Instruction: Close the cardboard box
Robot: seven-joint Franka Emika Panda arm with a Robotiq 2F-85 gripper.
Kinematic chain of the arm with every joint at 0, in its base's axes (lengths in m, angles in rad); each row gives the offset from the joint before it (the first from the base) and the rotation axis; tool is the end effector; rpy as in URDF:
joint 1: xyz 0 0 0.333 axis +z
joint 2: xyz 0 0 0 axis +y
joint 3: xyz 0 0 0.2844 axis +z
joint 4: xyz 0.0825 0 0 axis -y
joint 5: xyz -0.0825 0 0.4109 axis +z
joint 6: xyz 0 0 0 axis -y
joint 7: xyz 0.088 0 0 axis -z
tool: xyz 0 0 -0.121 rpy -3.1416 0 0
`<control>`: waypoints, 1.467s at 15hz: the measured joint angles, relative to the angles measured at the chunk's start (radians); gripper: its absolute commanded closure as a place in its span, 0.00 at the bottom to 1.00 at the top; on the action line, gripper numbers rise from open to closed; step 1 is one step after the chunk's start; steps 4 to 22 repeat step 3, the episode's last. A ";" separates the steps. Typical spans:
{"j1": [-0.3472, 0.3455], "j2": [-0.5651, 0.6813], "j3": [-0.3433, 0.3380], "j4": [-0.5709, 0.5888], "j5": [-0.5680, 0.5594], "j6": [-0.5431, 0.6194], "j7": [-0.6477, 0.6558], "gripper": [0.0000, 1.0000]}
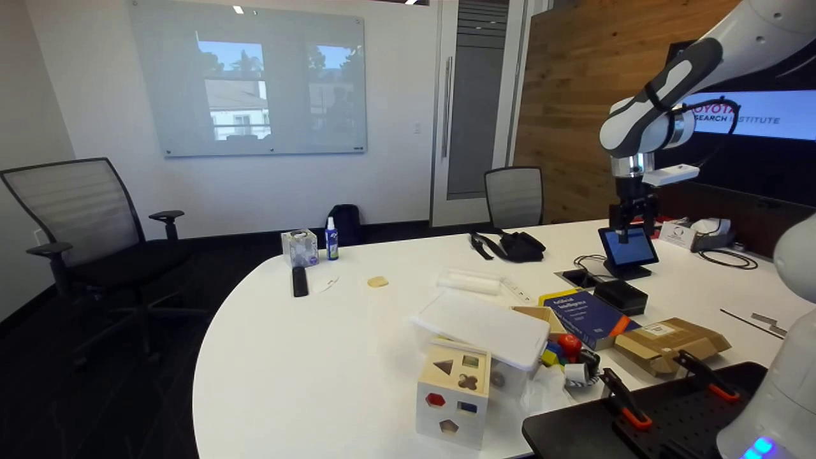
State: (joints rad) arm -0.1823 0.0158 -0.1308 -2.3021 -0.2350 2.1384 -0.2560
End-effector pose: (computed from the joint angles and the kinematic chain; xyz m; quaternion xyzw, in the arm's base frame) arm 0.4817 -0.1695 0.2638 0.9907 0.0433 -0.1118 0.0651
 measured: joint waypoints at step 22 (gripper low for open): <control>0.026 -0.087 0.009 -0.016 0.007 -0.046 0.000 0.00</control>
